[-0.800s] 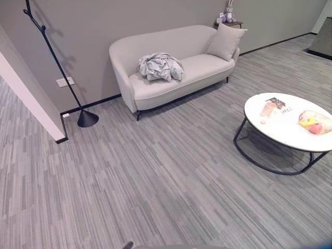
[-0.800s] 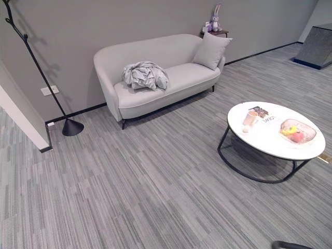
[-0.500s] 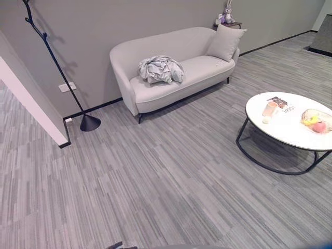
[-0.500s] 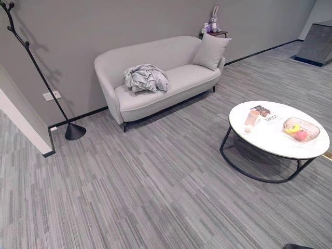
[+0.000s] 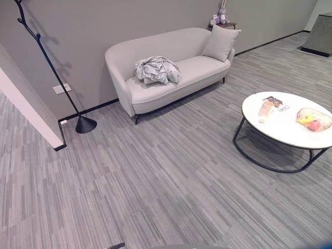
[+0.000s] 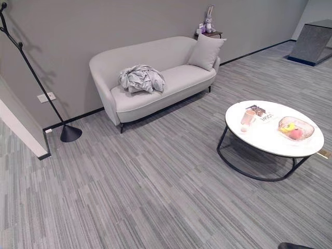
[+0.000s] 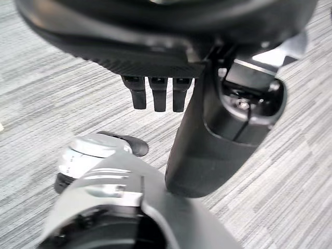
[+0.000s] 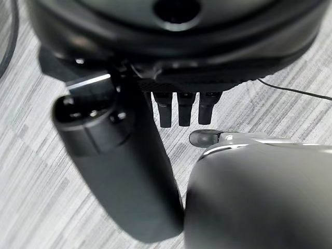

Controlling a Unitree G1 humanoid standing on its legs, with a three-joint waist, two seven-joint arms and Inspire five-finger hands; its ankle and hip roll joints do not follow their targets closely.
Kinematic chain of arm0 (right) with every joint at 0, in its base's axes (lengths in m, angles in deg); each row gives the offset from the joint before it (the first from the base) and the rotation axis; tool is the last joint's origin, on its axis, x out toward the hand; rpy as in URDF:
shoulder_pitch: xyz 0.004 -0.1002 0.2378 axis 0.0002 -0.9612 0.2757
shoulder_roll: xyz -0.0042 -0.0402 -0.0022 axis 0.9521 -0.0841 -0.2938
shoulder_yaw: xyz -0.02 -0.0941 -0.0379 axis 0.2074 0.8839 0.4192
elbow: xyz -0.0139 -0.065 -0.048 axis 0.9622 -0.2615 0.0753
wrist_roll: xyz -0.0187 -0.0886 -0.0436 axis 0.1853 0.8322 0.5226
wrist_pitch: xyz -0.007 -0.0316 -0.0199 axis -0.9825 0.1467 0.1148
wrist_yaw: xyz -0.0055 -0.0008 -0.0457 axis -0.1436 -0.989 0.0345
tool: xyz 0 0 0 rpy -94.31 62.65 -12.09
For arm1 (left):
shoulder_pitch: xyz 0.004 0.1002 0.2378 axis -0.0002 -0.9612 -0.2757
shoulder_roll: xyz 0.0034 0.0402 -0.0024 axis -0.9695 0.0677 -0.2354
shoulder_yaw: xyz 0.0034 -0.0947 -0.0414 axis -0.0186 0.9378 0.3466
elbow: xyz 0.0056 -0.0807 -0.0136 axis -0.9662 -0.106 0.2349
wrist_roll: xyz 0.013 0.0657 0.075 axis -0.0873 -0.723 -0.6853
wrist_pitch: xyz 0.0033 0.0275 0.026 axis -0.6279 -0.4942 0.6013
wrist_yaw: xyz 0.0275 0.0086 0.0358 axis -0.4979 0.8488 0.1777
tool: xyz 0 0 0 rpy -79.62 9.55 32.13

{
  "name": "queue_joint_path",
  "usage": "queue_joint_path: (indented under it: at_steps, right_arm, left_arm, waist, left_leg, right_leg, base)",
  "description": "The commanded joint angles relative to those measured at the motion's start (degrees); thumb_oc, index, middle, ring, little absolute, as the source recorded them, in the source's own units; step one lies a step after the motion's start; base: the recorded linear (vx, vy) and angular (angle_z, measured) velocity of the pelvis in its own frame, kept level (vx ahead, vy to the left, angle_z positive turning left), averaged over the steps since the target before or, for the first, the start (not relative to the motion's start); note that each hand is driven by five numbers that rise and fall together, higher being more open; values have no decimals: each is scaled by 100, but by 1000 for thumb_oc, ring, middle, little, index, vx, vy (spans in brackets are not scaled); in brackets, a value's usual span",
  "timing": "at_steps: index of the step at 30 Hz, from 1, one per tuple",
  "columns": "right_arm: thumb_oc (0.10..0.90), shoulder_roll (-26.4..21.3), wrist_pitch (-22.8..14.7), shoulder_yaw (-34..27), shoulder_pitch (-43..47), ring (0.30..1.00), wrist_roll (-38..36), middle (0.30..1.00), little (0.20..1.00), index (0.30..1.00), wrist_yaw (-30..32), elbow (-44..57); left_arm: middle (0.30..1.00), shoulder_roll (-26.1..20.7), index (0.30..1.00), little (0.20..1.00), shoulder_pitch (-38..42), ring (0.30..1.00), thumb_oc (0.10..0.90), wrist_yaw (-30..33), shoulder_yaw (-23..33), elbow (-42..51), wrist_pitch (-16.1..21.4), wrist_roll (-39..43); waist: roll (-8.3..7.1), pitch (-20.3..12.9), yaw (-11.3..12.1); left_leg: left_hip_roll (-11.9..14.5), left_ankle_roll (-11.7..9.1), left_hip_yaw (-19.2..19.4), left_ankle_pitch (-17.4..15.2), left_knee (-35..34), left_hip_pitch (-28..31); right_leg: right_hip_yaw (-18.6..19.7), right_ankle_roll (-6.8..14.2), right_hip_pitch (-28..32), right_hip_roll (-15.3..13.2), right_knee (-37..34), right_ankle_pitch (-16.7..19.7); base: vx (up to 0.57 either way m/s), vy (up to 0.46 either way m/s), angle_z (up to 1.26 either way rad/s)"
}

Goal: Hang the clothes on the sofa on the clothes rack.

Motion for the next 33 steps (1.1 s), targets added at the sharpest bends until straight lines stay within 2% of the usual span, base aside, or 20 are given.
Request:
queue_joint_path:
  at_steps: [1, 13, 23, 24, 26, 27, 28, 29, 31, 32, 33]
  right_arm:
    - [800, 401, -48, 152, 362, 900, 243, 900, 900, 900, -179, -184]
    - [800, 451, -53, 260, 404, 900, 425, 900, 900, 900, -207, -135]
    - [800, 328, -9, 88, 404, 900, 387, 900, 900, 900, -206, -120]
    - [800, 286, 14, 12, 419, 900, 382, 900, 900, 900, -208, -176]
    - [800, 227, 23, -114, 456, 900, 336, 900, 900, 900, -227, -207]
    - [800, 226, 24, -116, 459, 900, 336, 900, 900, 900, -227, -207]
    - [800, 214, 52, -164, 493, 900, 351, 900, 900, 900, -263, -195]
    - [800, 213, 53, -165, 496, 900, 352, 900, 900, 900, -263, -195]
    - [800, 209, 108, -264, 500, 900, 248, 900, 900, 900, -336, -206]
    - [800, 233, 148, -351, 429, 900, 87, 900, 900, 900, -392, -227]
    - [800, 233, 140, -390, 401, 900, 23, 900, 900, 900, -392, -230]
  left_arm:
    - [900, 201, 900, 900, 251, 900, 800, -166, -167, -499, 1, -309]
    - [900, 186, 900, 900, 289, 900, 800, -133, -144, -526, -14, -333]
    - [900, 297, 900, 900, 378, 900, 800, -107, -435, -482, 1, -524]
    - [900, 315, 900, 900, 442, 900, 800, -108, -555, -444, -3, -622]
    - [900, 334, 900, 900, 529, 900, 800, -150, -710, -383, -6, -734]
    - [900, 335, 900, 900, 531, 900, 800, -150, -711, -384, -6, -734]
    - [900, 348, 900, 900, 571, 900, 800, -162, -793, -358, -15, -812]
    - [900, 349, 900, 900, 575, 900, 800, -162, -792, -359, -15, -813]
    - [900, 364, 900, 900, 618, 900, 800, -225, -841, -388, -51, -847]
    - [900, 368, 900, 900, 638, 900, 800, -295, -875, -448, -102, -885]
    - [900, 369, 900, 900, 633, 900, 800, -324, -913, -438, -117, -922]
  waist:
    - [-226, -44, 38]
    - [-235, 11, -13]
    - [-107, 106, -169]
    - [-54, 146, -225]
    - [43, 245, -307]
    - [40, 241, -303]
    - [115, 379, -370]
    - [106, 380, -360]
    - [160, 539, -422]
    - [209, 650, -445]
    - [226, 659, -470]
  left_leg:
    - [-423, 215, -507, 122, -197, -266]
    - [-428, 263, -440, 42, -197, -209]
    - [-574, 394, -349, -34, -197, -250]
    - [-641, 451, -354, -41, -197, -267]
    - [-720, 564, -377, -45, -197, -276]
    - [-725, 566, -374, -43, -197, -284]
    - [-780, 657, -377, -117, -197, -154]
    - [-792, 661, -366, -116, -197, -159]
    - [-838, 752, -318, -206, -197, 48]
    - [-807, 822, -188, -272, -197, 206]
    - [-787, 844, -149, -298, -197, 247]
  right_leg:
    - [-359, 322, 73, -314, 52, 41]
    - [-290, 350, 46, -329, 52, 45]
    - [-206, 463, -16, -521, 52, 131]
    - [-237, 478, -59, -602, 200, 124]
    - [-247, 487, -392, -720, 934, -62]
    - [-240, 489, -418, -728, 973, -83]
    - [-225, 582, -832, -902, 1857, -9]
    - [-205, 588, -865, -917, 1908, -32]
    - [-272, 681, -1183, -1136, 2813, 339]
    - [-529, 698, -1479, -1355, 3571, 608]
    - [-630, 725, -1637, -1457, 3868, 665]
  base:
    - [0, 0, 0]
    - [9, 7, 0]
    - [15, 69, -6]
    - [-14, 147, -5]
    - [-41, 179, 1]
    - [-21, 208, -2]
    - [0, 137, -11]
    - [22, 204, -22]
    - [87, 170, -28]
    - [149, 176, -24]
    - [203, 125, -26]
